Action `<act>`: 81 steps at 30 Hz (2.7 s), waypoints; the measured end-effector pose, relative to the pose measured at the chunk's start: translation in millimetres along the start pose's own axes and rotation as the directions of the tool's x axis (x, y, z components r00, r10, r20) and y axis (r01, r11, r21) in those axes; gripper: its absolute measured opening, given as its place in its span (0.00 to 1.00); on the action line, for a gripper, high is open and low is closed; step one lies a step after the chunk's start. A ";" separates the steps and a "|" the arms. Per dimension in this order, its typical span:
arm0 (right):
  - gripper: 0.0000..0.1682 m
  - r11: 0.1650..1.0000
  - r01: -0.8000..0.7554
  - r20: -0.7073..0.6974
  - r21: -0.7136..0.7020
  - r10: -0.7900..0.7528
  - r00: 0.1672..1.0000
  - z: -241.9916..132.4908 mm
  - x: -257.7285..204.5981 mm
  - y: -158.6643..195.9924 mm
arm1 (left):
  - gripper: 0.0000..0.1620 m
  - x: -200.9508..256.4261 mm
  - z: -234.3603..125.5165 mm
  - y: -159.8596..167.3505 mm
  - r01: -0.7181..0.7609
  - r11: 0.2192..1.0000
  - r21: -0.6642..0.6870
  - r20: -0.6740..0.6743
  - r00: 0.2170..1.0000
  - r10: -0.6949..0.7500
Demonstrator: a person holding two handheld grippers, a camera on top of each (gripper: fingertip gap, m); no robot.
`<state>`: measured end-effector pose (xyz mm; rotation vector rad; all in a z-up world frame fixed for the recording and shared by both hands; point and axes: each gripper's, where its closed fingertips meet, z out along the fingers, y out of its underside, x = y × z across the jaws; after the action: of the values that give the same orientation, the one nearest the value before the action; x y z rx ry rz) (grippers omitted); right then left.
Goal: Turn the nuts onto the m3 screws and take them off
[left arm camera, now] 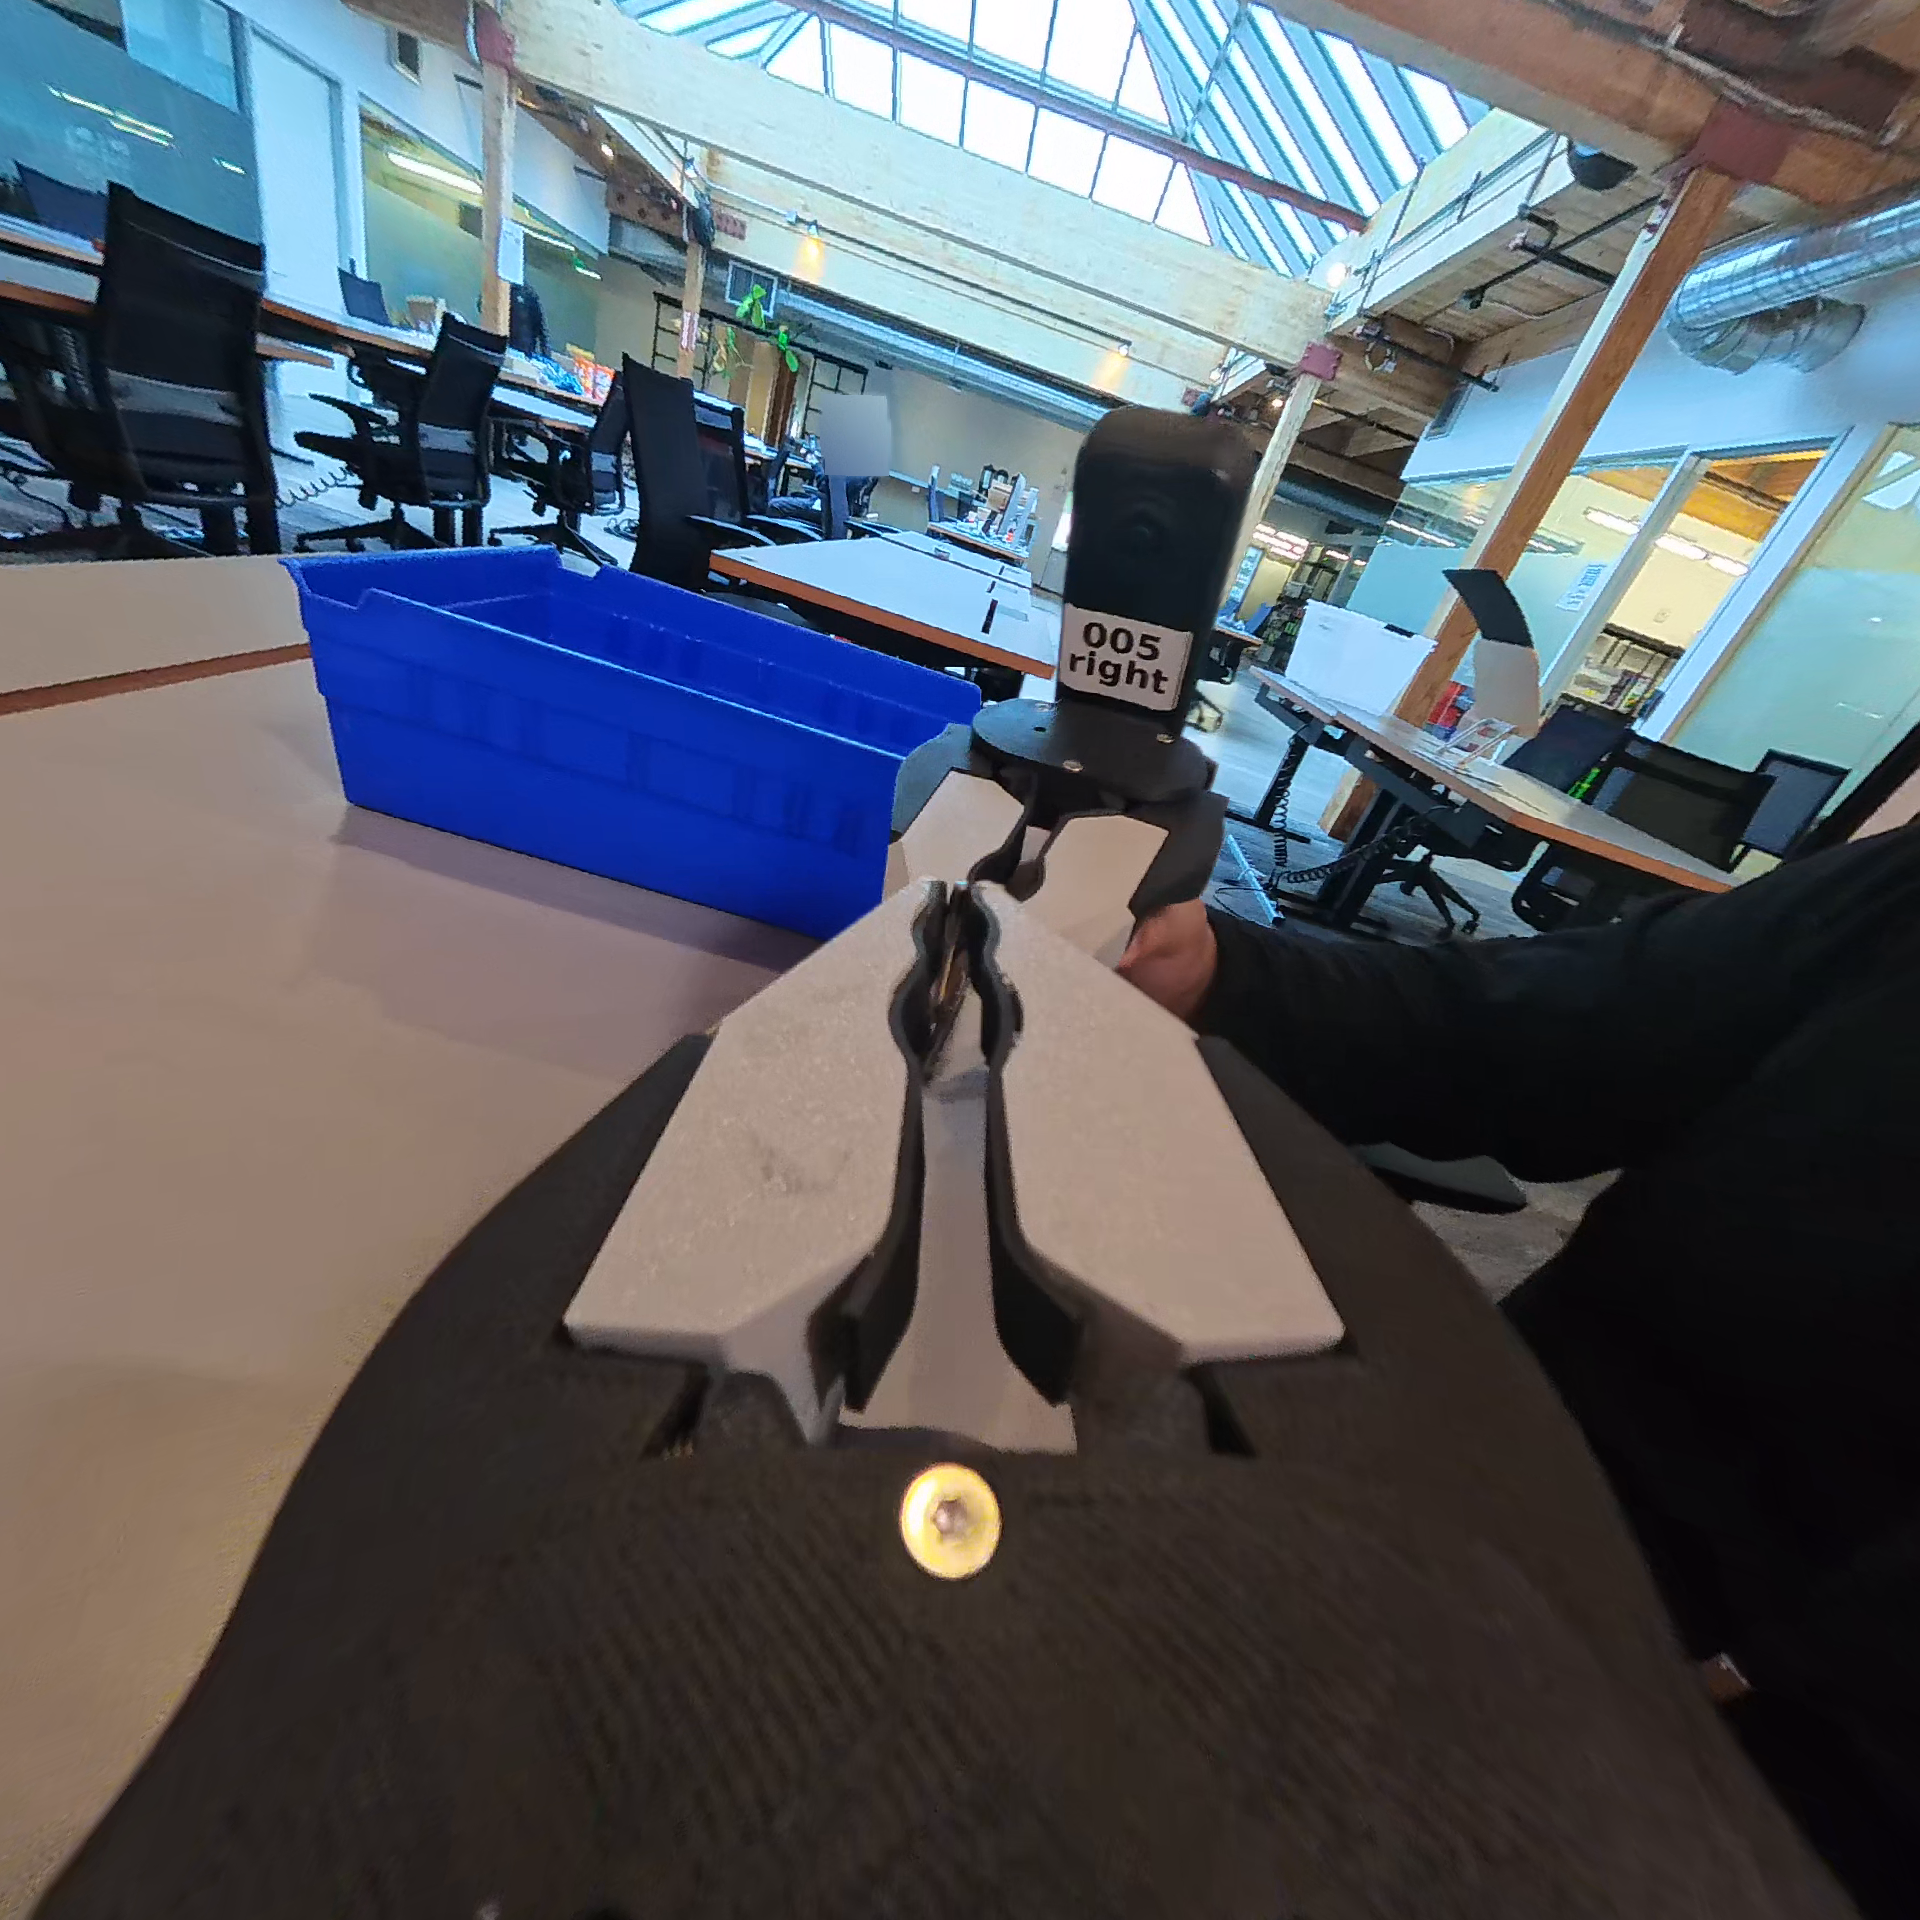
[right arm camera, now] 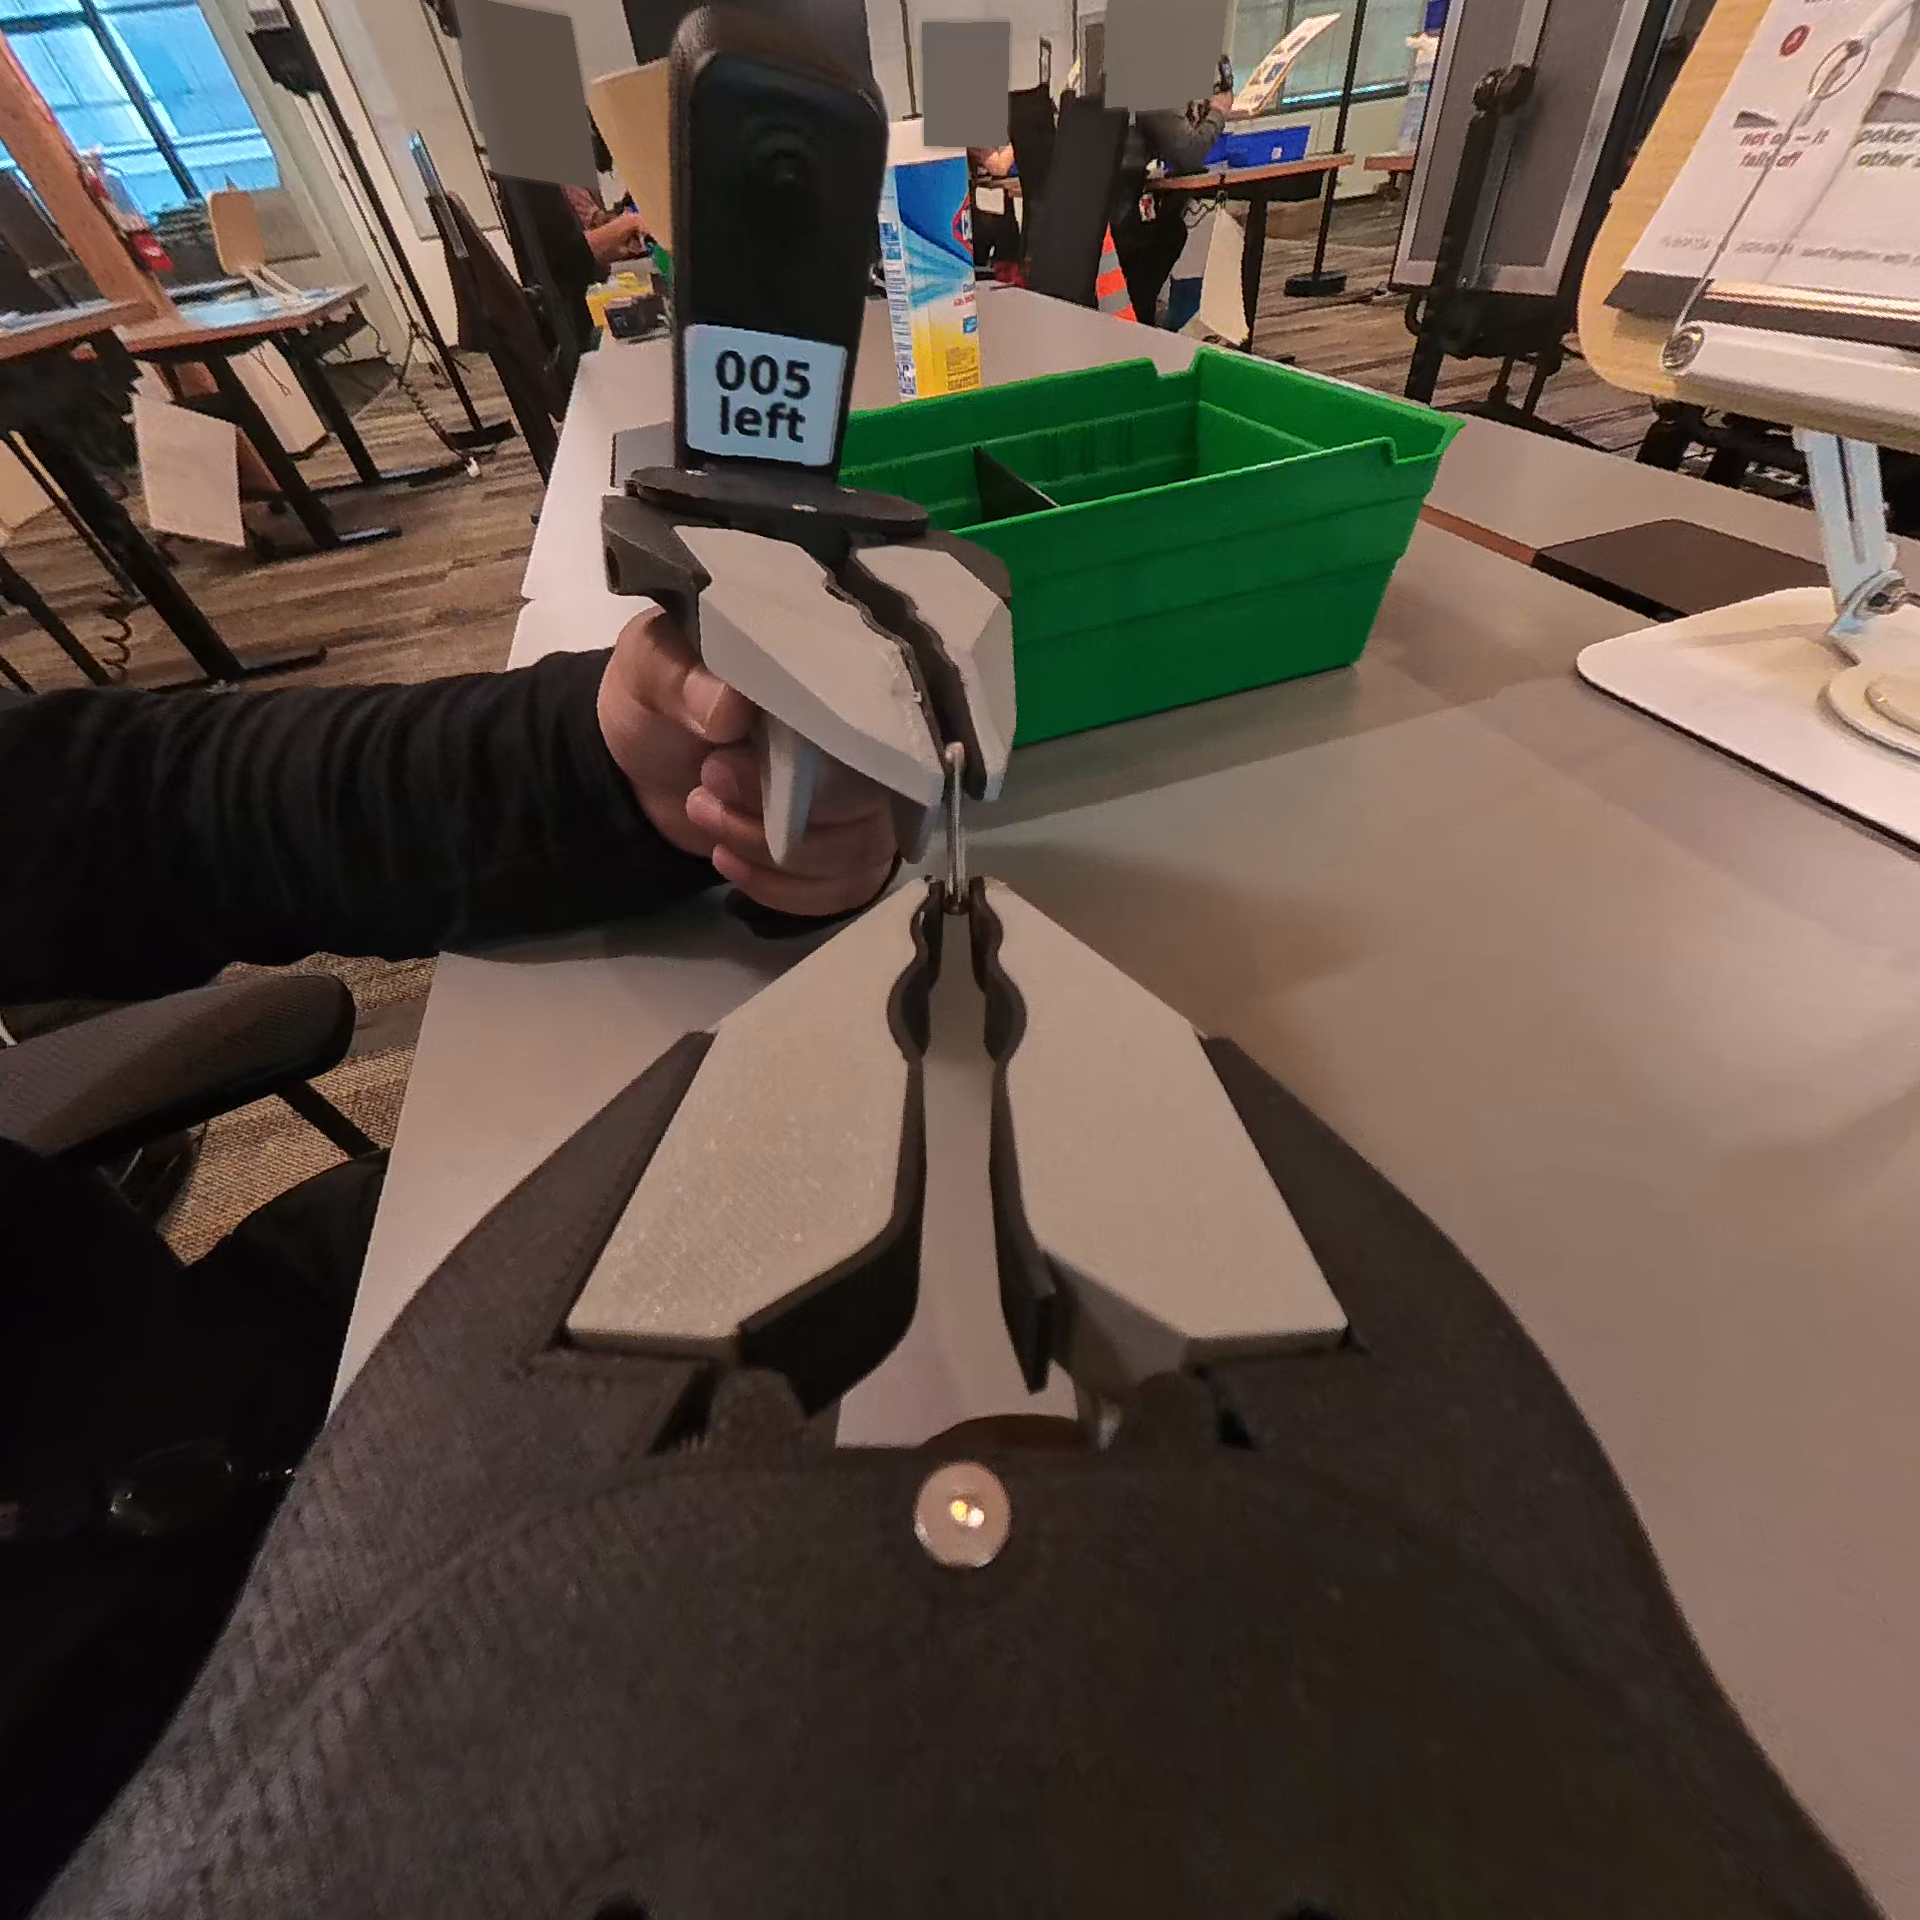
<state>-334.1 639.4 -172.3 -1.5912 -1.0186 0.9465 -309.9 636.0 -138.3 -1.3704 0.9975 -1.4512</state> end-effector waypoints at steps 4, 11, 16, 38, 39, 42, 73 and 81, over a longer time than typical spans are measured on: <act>0.01 1.000 0.003 0.004 0.006 -0.003 1.000 -0.2 -1.4 -1.4 | 0.01 -0.4 1.0 2.5 0.005 1.000 -0.011 0.001 1.000 -0.005; 0.01 1.000 0.018 0.007 -0.015 -0.018 1.000 1.4 -4.0 1.4 | 0.00 -0.9 5.0 14.6 -0.071 0.994 -0.086 0.024 0.997 0.073; 0.04 0.998 0.012 -0.010 -0.056 -0.012 1.000 -1.5 3.7 7.7 | 0.00 -11.0 4.1 18.9 -0.119 0.984 -0.136 0.097 0.986 0.132; 0.01 0.976 -0.183 0.097 0.117 0.172 0.980 -13.9 5.5 -17.5 | 0.00 -7.8 7.4 26.2 -0.056 0.986 -0.155 0.067 0.995 0.067; 0.00 0.977 -0.179 0.104 0.120 0.167 0.980 -14.1 4.0 -18.1 | 0.00 -8.4 7.6 26.6 -0.054 0.986 -0.157 0.070 0.995 0.066; 0.00 0.978 -0.175 0.096 0.110 0.165 0.982 -13.6 4.4 -16.7 | 0.00 -9.2 7.9 28.1 -0.066 0.984 -0.166 0.078 0.994 0.080; 0.00 0.979 -0.163 0.060 0.125 0.156 0.986 -14.9 7.6 -18.9 | 0.00 -10.5 10.1 32.4 -0.045 0.983 -0.176 0.084 0.995 0.061; 0.00 0.980 -0.153 0.054 0.129 0.147 0.988 -15.9 7.7 -20.1 | 0.00 -9.5 9.7 30.8 -0.024 0.986 -0.166 0.074 0.997 0.037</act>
<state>-320.1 644.8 -150.1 -1.5578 -0.8558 1.1326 -298.0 636.3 -169.8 -1.5112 1.1043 -1.3072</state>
